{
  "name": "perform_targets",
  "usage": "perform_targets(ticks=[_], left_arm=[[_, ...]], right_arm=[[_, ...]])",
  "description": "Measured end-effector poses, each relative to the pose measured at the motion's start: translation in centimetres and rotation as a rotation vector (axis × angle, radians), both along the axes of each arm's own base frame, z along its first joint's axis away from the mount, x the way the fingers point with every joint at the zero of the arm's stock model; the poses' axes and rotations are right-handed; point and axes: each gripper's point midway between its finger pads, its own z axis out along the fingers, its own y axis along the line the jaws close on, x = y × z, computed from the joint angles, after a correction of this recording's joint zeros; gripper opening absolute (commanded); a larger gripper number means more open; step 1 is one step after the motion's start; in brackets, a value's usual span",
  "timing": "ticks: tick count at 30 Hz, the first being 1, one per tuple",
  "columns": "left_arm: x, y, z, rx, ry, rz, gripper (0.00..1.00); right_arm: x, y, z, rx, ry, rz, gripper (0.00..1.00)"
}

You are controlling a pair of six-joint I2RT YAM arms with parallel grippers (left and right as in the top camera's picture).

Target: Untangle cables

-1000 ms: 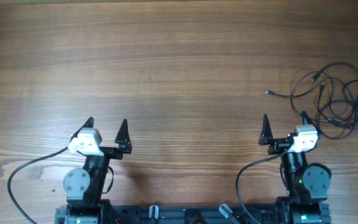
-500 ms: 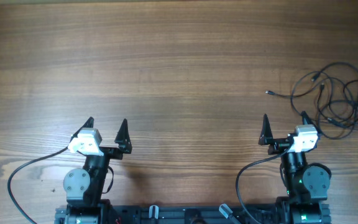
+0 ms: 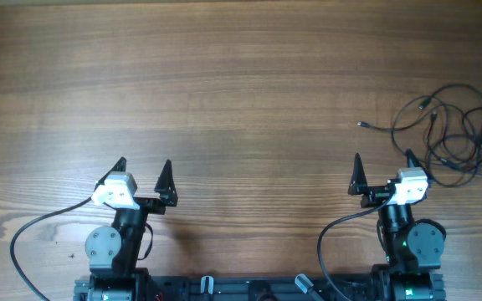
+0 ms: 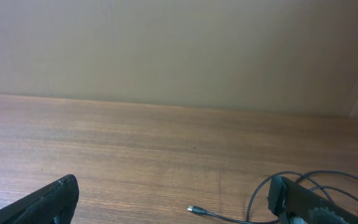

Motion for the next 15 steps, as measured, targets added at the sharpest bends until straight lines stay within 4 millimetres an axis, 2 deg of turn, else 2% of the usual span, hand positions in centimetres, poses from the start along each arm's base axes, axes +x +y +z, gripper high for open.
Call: perform_targets(ticks=[15], left_arm=[[0.00,0.01,0.00,0.000,0.000,0.000,1.00]], right_arm=[[0.00,0.00,0.00,0.000,0.000,0.000,1.00]])
